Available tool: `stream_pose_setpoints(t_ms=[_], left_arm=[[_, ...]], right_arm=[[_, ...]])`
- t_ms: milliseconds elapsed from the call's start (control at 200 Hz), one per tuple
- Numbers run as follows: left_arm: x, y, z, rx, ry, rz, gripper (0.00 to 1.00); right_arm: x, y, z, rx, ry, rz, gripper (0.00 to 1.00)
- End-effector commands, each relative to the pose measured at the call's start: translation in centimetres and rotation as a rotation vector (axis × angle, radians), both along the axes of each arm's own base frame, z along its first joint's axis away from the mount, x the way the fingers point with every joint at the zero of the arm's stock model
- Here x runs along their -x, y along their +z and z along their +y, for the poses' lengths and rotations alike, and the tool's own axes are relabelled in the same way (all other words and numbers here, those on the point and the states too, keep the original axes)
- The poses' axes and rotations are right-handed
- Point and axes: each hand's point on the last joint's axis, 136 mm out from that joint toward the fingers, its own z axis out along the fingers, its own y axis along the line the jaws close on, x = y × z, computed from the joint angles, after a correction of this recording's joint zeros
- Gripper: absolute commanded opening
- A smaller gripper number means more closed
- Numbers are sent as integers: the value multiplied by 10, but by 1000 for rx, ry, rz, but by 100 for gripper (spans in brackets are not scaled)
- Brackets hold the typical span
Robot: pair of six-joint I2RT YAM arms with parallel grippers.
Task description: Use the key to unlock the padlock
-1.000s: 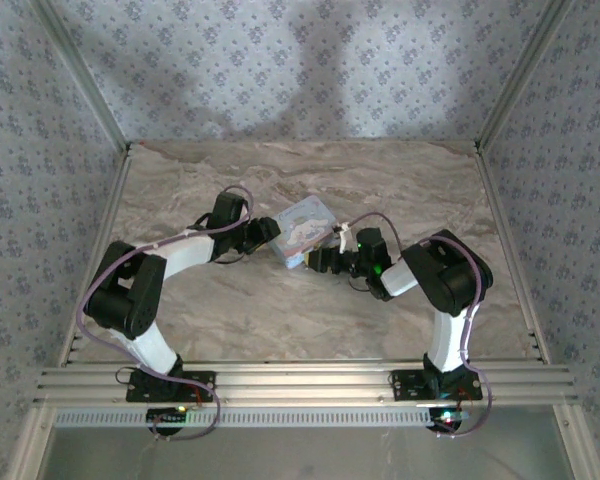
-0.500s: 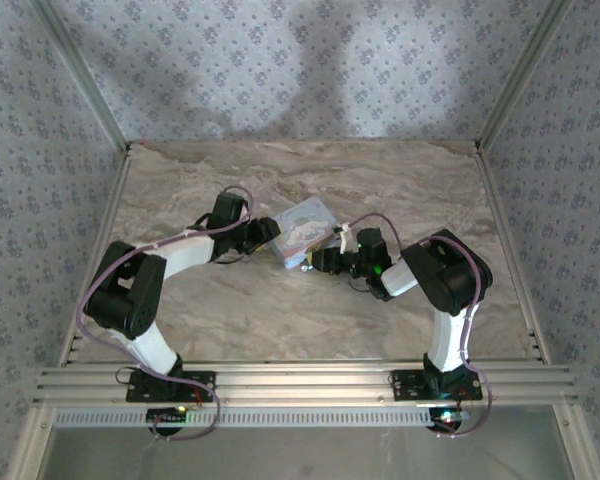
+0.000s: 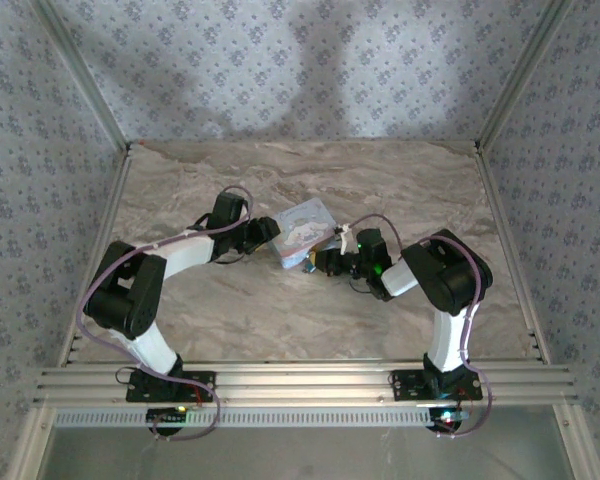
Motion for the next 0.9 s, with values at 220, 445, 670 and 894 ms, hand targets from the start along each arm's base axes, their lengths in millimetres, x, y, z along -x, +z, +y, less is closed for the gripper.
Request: stream_pose_setpoints(t_ms=[220, 445, 670, 894], left_arm=[[27, -33, 13, -76, 10, 123, 54], [28, -35, 14, -82, 11, 123, 55], [29, -37, 15, -89, 9, 126, 54], [31, -38, 16, -91, 4, 128, 55]], right_arm=[[4, -6, -2, 3, 4, 22, 7], [2, 1, -9, -12, -28, 15, 5], [-1, 12, -16, -28, -56, -2, 5], [-10, 26, -15, -74, -85, -6, 4]])
